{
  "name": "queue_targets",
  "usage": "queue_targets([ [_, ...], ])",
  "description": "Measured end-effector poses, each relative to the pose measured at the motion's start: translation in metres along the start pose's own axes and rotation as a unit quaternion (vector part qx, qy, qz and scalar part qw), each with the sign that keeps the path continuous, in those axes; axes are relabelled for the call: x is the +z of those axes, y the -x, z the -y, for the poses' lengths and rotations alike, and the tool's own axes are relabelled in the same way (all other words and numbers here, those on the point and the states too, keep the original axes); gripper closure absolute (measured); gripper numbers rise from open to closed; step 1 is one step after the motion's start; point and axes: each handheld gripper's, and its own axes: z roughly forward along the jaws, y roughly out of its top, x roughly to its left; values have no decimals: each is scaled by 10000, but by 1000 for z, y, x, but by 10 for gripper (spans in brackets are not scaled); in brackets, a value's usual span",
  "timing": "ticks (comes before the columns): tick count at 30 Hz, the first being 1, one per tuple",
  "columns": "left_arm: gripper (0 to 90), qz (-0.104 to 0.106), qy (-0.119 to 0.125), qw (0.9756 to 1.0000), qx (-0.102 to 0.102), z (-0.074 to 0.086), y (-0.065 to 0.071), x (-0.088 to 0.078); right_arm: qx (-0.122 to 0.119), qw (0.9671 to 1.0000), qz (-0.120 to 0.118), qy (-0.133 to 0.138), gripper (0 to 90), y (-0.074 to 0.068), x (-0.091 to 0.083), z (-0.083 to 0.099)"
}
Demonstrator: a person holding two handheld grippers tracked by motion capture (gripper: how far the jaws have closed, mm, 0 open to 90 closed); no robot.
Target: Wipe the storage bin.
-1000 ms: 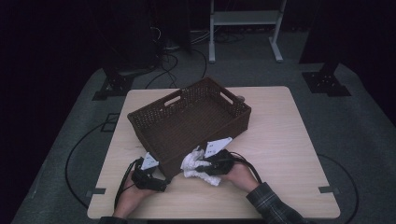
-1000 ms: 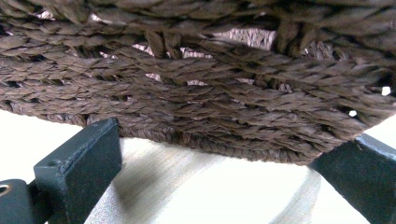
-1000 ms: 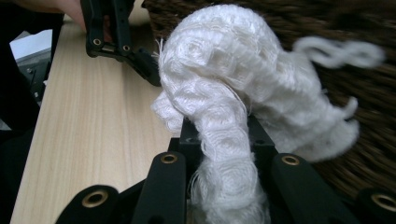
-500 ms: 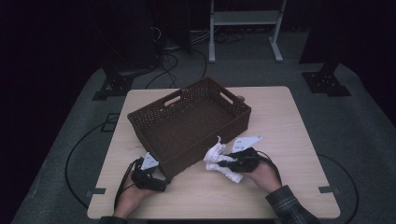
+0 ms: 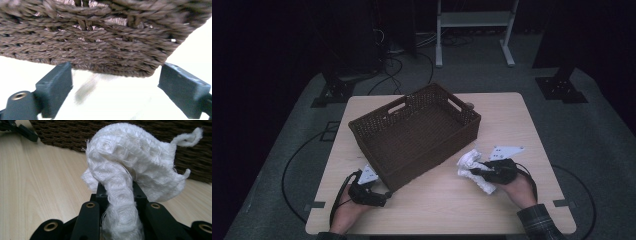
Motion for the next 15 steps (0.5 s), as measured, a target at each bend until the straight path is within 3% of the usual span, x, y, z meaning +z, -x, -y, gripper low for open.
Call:
queue_targets([
  [6, 257, 298, 205, 9993, -10, 1, -2, -20, 193, 9996, 197, 19, 736, 11, -17, 15],
  [8, 395, 402, 353, 9986, 49, 2, -4, -29, 298, 9991, 300, 32, 736, 16, -25, 21],
  [9, 395, 441, 423, 9981, 56, 2, -5, -34, 298, 9991, 300, 32, 736, 16, -25, 21],
  [10, 471, 498, 523, 9974, 74, 2, -7, -38, 349, 9987, 356, 54, 736, 19, -29, 25],
  [12, 511, 525, 679, 9963, 108, 0, -8, -47, 376, 9985, 383, 56, 736, 21, -30, 26],
  [14, 658, 484, 828, 9953, 132, -3, -10, -56, 427, 9982, 415, 79, 736, 23, -32, 27],
  [15, 658, 491, 921, 9945, 124, -5, -10, -59, 427, 9982, 415, 79, 736, 23, -32, 27],
])
